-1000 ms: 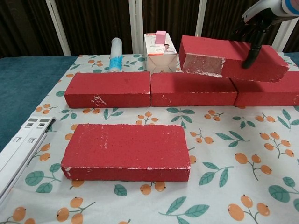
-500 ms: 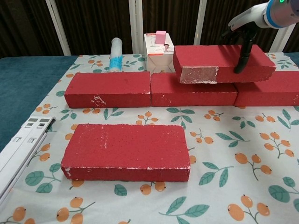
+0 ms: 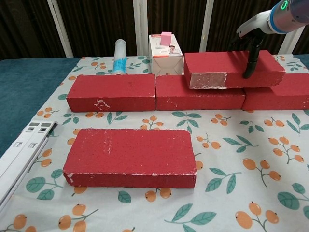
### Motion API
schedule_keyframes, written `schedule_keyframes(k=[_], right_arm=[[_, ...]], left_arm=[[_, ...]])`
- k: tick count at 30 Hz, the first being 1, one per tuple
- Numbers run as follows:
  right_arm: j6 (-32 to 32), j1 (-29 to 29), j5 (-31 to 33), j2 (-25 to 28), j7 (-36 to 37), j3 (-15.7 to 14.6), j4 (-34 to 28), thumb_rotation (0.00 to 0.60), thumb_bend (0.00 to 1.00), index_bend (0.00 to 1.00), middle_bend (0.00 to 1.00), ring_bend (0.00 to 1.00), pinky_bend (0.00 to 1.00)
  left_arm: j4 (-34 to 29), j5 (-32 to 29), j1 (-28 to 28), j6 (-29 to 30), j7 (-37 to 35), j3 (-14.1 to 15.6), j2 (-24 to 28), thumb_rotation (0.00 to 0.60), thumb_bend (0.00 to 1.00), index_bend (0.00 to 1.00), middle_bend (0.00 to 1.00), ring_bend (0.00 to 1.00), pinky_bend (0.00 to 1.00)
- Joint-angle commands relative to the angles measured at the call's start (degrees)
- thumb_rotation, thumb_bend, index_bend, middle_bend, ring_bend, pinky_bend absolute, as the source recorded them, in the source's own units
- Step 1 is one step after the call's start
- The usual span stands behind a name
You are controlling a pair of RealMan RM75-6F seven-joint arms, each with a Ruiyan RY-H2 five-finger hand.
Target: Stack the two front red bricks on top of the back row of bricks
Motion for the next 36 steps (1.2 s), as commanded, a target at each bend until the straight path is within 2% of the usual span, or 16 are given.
schedule_keyframes(k=[1,7,36], right_arm=[[-0.5,1.2,2.1,-0.7,-0.3,-1.9,1.6,0.600,0.07,0.37,0.31,0.12,0.00],[-1.2,2.4,4.3,-1.1,0.1,-4.0,2.4,0.600,0.07,0.37,0.31,0.12,0.00],[-2.1,5.6,4.7,-2.7,5.7,-7.2,2.6,0.600,0.07,0.37,0.31,0.12,0.00]], left_arm=[[0.0,-0.1,0.0,0.1,0.0,-0.1,0.0,0.600,0.00,0.05,0.00,0.00,0.13],[-0.1,-0.1,0.0,0.0,0.0,0.0,0.0,0.600,0.00,0.05,0.00,0.00,0.13],[-0.2,-0.5,0.0,-0.2,-1.1,-0.2,0.3,0.600,0.00,0.05,0.00,0.00,0.13]])
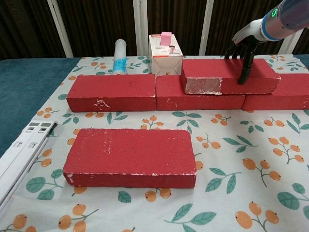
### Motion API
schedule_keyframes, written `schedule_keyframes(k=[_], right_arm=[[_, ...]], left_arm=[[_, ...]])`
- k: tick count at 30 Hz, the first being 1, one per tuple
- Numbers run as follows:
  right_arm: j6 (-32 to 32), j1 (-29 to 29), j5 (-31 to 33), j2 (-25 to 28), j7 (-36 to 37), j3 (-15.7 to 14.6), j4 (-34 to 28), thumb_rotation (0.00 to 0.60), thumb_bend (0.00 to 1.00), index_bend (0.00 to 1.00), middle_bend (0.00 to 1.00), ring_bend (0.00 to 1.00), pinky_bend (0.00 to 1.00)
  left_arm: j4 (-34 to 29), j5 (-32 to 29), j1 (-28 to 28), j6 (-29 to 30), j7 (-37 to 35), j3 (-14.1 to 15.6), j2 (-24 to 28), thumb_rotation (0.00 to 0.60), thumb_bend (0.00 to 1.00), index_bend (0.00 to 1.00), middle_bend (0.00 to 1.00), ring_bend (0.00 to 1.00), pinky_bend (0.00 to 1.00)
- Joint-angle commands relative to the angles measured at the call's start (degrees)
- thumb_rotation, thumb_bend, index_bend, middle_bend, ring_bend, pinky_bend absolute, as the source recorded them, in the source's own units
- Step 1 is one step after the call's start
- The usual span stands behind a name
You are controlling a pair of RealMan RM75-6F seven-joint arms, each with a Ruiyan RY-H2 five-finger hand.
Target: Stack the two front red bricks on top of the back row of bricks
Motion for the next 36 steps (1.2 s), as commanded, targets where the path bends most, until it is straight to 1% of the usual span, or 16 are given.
schedule_keyframes(k=[1,7,16,20,25,29,33,36], right_arm=[[0.1,0.2,-0.2,-0.1,0.5,-0.1,0.1,0.600,0.07,0.37,0.31,0.12,0.00],[0.2,0.5,-0.8,-0.1,1.7,-0.4,0.0,0.600,0.07,0.37,0.31,0.12,0.00],[0.1,1.2,-0.4,-0.1,2.5,-1.7,-0.3,0.600,0.07,0.36,0.31,0.10,0.00],[0.0,1.6,-0.2,-0.1,2.8,-2.2,-0.4,0.600,0.07,0.32,0.29,0.07,0.00],[-0.3,2.0,0.2,-0.1,3.4,-2.7,-0.4,0.600,0.07,0.21,0.22,0.01,0.00],[-0.5,2.4,0.7,0.0,3.6,-3.3,-0.5,0.600,0.07,0.16,0.18,0.00,0.00],[-0.5,2.9,0.8,0.0,4.1,-3.8,-0.7,0.600,0.07,0.08,0.10,0.00,0.00],[-0.5,3.1,0.7,0.0,4.6,-3.9,-0.7,0.600,0.07,0.05,0.08,0.00,0.00]], left_arm=[[0.0,0.0,0.0,0.0,0.1,0.0,0.0,0.600,0.00,0.05,0.00,0.00,0.13],[-0.2,0.0,0.0,0.1,0.1,0.0,0.0,0.600,0.00,0.05,0.00,0.00,0.13],[-0.2,-0.3,-0.1,0.0,0.3,-0.1,-0.1,0.600,0.00,0.05,0.00,0.00,0.13],[-0.3,-0.4,-0.1,0.1,0.5,-0.1,-0.1,0.600,0.00,0.05,0.00,0.00,0.13],[-0.4,-0.6,-0.1,0.1,0.8,-0.1,-0.2,0.600,0.00,0.05,0.00,0.00,0.13],[-0.4,-0.6,-0.1,0.1,1.0,-0.1,-0.2,0.600,0.00,0.05,0.00,0.00,0.13],[-0.5,-0.8,-0.1,0.0,1.1,-0.2,-0.2,0.600,0.00,0.05,0.00,0.00,0.13],[-0.5,-0.9,-0.1,0.1,1.1,-0.2,-0.3,0.600,0.00,0.05,0.00,0.00,0.13]])
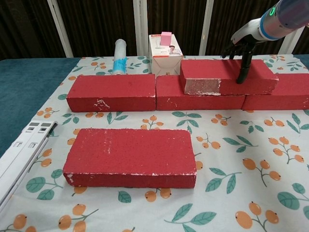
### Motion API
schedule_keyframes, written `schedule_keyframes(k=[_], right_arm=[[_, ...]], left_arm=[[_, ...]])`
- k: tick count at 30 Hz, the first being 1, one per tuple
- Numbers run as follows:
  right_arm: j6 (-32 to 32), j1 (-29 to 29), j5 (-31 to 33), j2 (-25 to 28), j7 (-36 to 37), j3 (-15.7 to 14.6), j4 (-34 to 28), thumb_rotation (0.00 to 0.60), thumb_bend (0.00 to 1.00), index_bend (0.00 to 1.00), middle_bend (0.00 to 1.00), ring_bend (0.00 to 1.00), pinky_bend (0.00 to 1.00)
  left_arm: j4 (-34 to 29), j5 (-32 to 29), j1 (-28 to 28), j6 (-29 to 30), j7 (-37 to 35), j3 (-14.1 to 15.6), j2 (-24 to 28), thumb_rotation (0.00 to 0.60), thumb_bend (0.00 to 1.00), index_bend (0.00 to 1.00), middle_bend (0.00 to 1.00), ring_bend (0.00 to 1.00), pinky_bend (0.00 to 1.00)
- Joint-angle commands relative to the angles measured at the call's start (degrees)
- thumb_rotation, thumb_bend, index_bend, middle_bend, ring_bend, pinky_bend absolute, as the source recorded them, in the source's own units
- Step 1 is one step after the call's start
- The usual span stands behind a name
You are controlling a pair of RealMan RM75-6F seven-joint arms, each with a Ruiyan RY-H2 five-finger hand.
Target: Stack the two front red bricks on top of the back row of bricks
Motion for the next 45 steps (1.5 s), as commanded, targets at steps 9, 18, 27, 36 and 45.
schedule_keyframes(k=[9,18,27,36,45], right_arm=[[0.1,0.4,-0.6,0.1,1.5,-0.7,-0.2,0.600,0.07,0.00,0.00,0.00,0.00],[0.8,2.0,-3.7,6.9,3.9,0.8,-8.0,0.600,0.07,0.00,0.00,0.00,0.00],[11.2,-3.1,-17.4,20.1,12.2,5.9,-26.9,0.600,0.07,0.00,0.00,0.00,0.00],[35.9,-30.1,-60.8,24.8,32.3,6.0,-42.7,0.600,0.07,0.00,0.00,0.00,0.00],[60.8,-53.7,-83.1,17.7,33.8,-4.0,-42.5,0.600,0.07,0.00,0.00,0.00,0.00]], left_arm=[[0.0,-0.6,0.1,0.1,0.1,-0.2,-0.1,0.600,0.00,0.05,0.00,0.00,0.13],[0.1,-0.6,0.2,0.5,-0.1,-0.4,-0.1,0.600,0.00,0.05,0.00,0.00,0.13],[0.1,-0.2,0.3,0.3,-1.0,-0.1,0.3,0.600,0.00,0.05,0.00,0.00,0.13],[-0.7,2.4,0.9,2.0,-3.4,0.5,0.9,0.600,0.00,0.05,0.00,0.00,0.13],[-2.3,6.7,1.0,2.8,-5.0,2.1,1.2,0.600,0.00,0.05,0.00,0.00,0.13]])
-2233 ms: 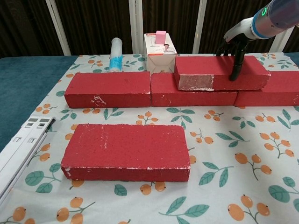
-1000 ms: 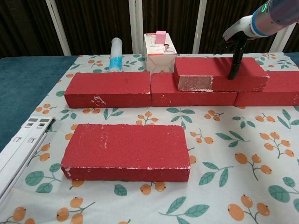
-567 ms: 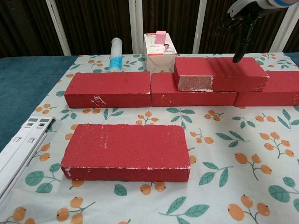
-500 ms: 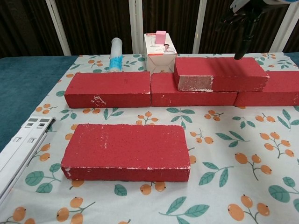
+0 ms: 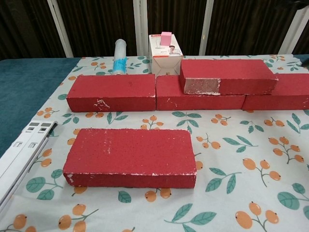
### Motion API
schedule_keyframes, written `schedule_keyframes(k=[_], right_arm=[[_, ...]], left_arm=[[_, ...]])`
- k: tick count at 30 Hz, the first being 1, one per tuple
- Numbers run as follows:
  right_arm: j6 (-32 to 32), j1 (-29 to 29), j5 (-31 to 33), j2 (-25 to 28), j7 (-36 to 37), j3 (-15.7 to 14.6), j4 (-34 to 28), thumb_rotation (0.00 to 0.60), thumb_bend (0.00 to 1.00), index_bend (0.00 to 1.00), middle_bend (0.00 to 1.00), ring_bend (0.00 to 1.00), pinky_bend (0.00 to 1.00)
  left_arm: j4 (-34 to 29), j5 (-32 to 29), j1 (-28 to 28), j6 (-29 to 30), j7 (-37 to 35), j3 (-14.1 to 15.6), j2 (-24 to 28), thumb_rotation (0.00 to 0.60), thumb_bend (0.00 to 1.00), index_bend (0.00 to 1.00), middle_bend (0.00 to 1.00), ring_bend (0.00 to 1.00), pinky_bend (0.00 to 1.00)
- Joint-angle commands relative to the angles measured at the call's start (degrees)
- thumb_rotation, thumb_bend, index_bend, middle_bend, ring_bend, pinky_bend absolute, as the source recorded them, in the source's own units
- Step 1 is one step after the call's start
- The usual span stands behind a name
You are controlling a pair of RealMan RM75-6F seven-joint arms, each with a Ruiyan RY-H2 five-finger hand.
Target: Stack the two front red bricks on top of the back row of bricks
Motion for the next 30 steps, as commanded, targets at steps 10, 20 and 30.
schedule_keyframes(k=[10,20,30], right_arm=[[23.5,-27.2,-19.1,-10.0,-0.1,-9.0,3.0,0.600,0.07,0.00,0.00,0.00,0.00],[25.6,-31.6,-18.3,-13.3,-4.6,-3.6,9.0,0.600,0.07,0.00,0.00,0.00,0.00],[18.5,-33.0,-17.9,-9.8,1.9,-2.9,9.2,0.600,0.07,0.00,0.00,0.00,0.00]], left_arm=[[-4.8,3.7,0.3,2.0,-0.4,0.7,1.4,0.600,0.00,0.02,0.00,0.00,0.13],[-21.9,1.7,-4.1,-9.9,6.6,2.7,8.9,0.600,0.00,0.00,0.00,0.00,0.13],[-37.7,-11.3,-14.2,-24.4,19.7,0.1,16.0,0.600,0.00,0.00,0.00,0.00,0.13]])
